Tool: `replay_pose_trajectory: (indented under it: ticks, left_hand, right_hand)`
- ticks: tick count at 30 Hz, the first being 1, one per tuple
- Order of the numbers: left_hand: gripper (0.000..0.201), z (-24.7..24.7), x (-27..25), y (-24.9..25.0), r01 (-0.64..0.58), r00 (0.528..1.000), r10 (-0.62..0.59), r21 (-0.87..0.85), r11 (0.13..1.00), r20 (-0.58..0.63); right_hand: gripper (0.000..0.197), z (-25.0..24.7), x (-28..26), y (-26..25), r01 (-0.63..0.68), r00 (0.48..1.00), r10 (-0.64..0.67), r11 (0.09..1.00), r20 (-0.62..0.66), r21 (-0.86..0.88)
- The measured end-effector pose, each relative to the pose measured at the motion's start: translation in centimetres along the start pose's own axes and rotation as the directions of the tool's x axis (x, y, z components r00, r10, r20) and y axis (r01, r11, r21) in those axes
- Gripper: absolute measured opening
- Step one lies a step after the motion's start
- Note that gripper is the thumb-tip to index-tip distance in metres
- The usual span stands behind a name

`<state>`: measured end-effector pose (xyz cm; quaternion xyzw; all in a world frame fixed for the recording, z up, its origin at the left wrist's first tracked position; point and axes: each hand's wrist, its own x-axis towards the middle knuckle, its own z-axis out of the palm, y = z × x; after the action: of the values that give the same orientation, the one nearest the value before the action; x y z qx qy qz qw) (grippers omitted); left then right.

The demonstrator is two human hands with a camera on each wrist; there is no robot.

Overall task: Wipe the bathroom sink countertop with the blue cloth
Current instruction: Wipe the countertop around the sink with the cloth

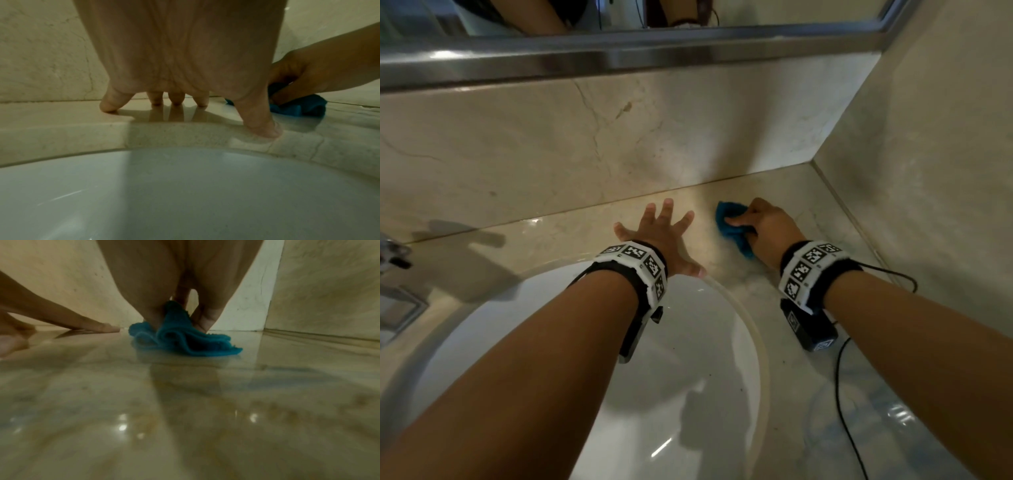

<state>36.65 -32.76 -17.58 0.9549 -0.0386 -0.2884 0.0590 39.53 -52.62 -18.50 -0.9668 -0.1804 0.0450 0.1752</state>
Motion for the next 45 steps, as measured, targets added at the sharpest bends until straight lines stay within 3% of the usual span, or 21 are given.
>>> replay_pose_trajectory:
  ticks: [2,3,6,11,13,15,17,20,25,29,31,34,37,39,45]
  left_hand:
    - [0.110,0.0,0.1,-0.1,0.000,1.000,0.000,0.006,1.000,0.004]
    - [0.110,0.0,0.0,-0.1,0.000,1.000,0.000,0.009,1.000,0.008]
    - [0.111,0.0,0.1,-0.1,0.007,1.000,-0.007,0.012,1.000,0.002]
    - [0.107,0.1,-0.6,0.2,0.018,1.000,-0.019,0.009,1.000,0.017]
    - [0.103,0.1,-1.0,0.6,0.004,0.999,-0.004,-0.002,1.000,0.044]
    - [0.103,0.1,-1.4,1.3,-0.010,0.998,0.010,0.000,1.000,0.060]
    - [0.106,0.3,-1.4,1.9,-0.003,0.999,0.001,0.028,1.000,0.053]
    - [0.110,1.0,-1.1,2.1,0.018,0.999,-0.020,0.059,0.998,0.029]
    - [0.108,0.6,-0.8,2.4,0.041,0.998,-0.042,0.020,0.999,0.045]
    - [0.106,0.2,-1.1,2.7,0.071,0.996,-0.072,0.009,0.997,0.050]
    - [0.105,0.3,-1.1,2.7,0.075,0.996,-0.075,0.005,0.997,0.048]
    - [0.104,0.5,-0.9,2.6,0.063,0.997,-0.063,0.009,0.998,0.035]
    - [0.103,0.6,-0.9,2.5,0.061,0.998,-0.061,0.007,0.998,0.031]
    - [0.104,0.7,-0.8,2.4,0.056,0.998,-0.057,0.003,0.998,0.039]
    - [0.103,0.4,-1.0,2.3,0.035,0.998,-0.036,0.017,0.999,0.053]
  right_hand:
    - [0.016,0.2,-0.1,0.0,-0.011,1.000,0.011,0.999,-0.008,-0.037]
    - [0.005,0.3,-0.9,-0.4,-0.006,0.999,0.007,1.000,0.039,-0.023]
    - [0.028,0.2,-3.5,-0.9,0.091,0.977,-0.091,0.996,0.192,0.012]
    - [0.030,-1.9,-7.5,-0.7,0.049,0.914,-0.109,0.986,0.391,0.161]
    - [0.036,-3.1,-7.4,0.9,0.004,0.952,-0.055,0.986,0.300,0.170]
    - [0.036,-4.1,-6.3,3.2,-0.077,0.992,0.066,0.991,0.105,0.110]
    - [0.037,-4.4,-4.5,5.6,-0.220,0.975,0.221,0.974,-0.019,0.043]
    - [0.044,-3.3,-2.5,7.3,-0.361,0.926,0.369,0.927,0.084,-0.099]
    - [0.038,-1.4,-2.7,3.4,-0.178,0.979,0.175,0.984,0.107,0.016]
    - [0.029,-0.6,-5.0,-0.3,-0.044,0.973,0.033,0.998,0.227,0.040]
    - [0.029,-1.1,-4.9,0.4,-0.067,0.971,0.053,0.996,0.234,0.054]
    - [0.036,-2.5,-3.7,3.7,-0.225,0.969,0.221,0.974,0.111,0.025]
    - [0.035,-2.8,-3.1,5.5,-0.360,0.933,0.360,0.933,0.018,-0.022]
    - [0.036,-2.1,-3.3,4.4,-0.357,0.934,0.357,0.934,0.020,-0.008]
    - [0.034,-0.2,-6.8,-0.4,-0.194,0.977,0.185,0.978,0.109,0.078]
